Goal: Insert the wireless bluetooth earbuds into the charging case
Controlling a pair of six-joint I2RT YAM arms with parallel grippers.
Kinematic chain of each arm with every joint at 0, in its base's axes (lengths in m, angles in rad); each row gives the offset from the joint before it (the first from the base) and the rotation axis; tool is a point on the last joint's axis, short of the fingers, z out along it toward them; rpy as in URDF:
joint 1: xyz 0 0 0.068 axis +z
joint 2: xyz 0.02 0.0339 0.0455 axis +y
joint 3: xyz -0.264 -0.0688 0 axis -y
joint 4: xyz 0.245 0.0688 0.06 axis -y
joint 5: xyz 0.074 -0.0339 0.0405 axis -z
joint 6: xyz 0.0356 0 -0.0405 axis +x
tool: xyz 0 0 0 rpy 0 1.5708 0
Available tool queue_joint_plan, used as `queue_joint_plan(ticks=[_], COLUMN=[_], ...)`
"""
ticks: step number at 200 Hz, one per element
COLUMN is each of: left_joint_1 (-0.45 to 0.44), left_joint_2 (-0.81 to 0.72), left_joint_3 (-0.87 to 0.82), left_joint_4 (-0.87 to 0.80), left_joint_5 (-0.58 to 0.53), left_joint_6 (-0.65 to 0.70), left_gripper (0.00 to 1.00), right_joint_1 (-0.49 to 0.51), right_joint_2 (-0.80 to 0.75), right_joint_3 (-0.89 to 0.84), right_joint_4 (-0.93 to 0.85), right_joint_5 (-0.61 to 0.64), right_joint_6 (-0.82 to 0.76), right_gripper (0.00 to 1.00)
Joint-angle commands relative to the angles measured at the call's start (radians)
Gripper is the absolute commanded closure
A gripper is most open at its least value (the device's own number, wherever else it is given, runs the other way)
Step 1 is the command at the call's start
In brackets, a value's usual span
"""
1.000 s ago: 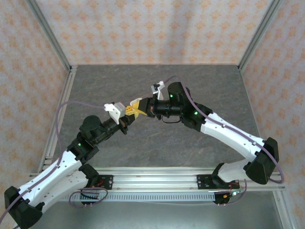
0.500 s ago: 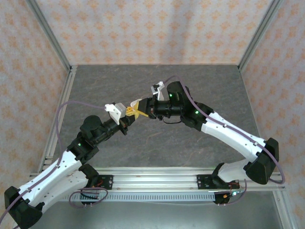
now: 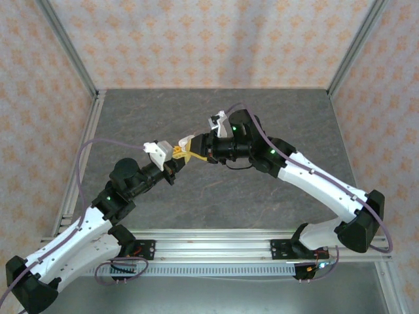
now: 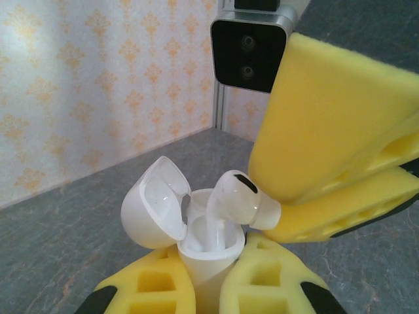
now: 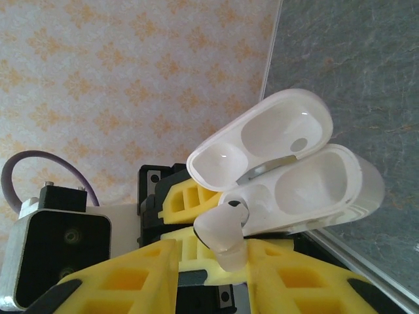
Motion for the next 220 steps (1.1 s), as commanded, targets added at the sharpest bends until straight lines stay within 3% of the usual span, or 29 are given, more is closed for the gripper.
queue_joint_plan(ticks=[1,127,220], left_joint_1=[-0.002,-0.002,-0.002], left_joint_2=[-0.019,-0.030,-0.039], left_joint_3=[0.040,0.034,0.034], left_joint_4=[0.055,0.038,0.018], left_joint_5=[-0.010,0.000,0.025], left_joint_6=[0.008,0.006,0.008], left_gripper=[1.00,1.00,1.00], right_joint_1=[0.004,0.005,0.005], right_joint_2=[0.014,0.072,0.103], right_joint_3=[0.050,0.230,0.411], right_joint_4=[-0.066,-0.299,-0.553], right_joint_5=[0.019,0.071,0.193], right_joint_6=[-0.043,-0.210,-0.452], right_gripper=[0.67,0.62,0.62])
